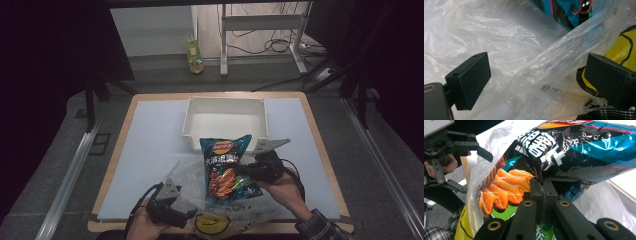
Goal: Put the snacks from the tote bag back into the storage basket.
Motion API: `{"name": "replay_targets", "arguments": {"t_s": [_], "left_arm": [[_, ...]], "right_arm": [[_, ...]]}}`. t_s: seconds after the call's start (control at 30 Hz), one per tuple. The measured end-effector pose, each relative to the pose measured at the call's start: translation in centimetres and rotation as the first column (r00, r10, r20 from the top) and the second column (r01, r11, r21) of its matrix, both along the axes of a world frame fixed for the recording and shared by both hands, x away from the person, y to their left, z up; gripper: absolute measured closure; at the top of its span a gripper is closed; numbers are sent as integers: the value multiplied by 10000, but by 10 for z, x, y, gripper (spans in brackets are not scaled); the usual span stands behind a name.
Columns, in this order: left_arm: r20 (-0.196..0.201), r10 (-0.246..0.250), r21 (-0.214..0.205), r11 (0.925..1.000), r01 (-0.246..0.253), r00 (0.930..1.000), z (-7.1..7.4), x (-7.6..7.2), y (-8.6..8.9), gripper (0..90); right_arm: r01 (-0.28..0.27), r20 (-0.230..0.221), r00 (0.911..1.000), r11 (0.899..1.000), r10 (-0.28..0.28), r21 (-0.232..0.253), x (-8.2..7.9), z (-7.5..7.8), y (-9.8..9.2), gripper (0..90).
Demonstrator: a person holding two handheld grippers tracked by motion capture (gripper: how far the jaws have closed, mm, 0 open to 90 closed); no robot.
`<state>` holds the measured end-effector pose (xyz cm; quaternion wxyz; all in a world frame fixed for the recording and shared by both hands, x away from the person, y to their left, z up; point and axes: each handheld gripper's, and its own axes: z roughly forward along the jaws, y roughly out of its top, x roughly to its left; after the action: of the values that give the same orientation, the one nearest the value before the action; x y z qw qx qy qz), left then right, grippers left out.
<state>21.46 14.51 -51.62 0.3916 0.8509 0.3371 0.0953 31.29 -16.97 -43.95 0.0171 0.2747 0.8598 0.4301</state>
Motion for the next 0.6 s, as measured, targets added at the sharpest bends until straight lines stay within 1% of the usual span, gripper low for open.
{"name": "replay_targets", "arguments": {"t_s": [0.17, 0.27, 0.47, 0.6], "left_arm": [[-18, -86, 31, 10000, 86, 10000, 0, -1, 0, 66], [-30, -95, 32, 9999, 95, 10000, 0, -1, -1, 66], [-22, -115, 80, 9999, 115, 9999, 0, -1, -1, 66], [-3, -76, 37, 10000, 76, 10000, 0, -2, -2, 66]], "right_arm": [[145, 162, 9998, 9999, -146, 14, 1, 5, -2, 894], [287, 256, 9993, 9995, -290, 123, 3, 10, -6, 895], [368, 389, 9985, 9990, -378, 253, 4, 15, -9, 894], [447, 475, 9978, 9984, -463, 346, 6, 18, -10, 894]]}}
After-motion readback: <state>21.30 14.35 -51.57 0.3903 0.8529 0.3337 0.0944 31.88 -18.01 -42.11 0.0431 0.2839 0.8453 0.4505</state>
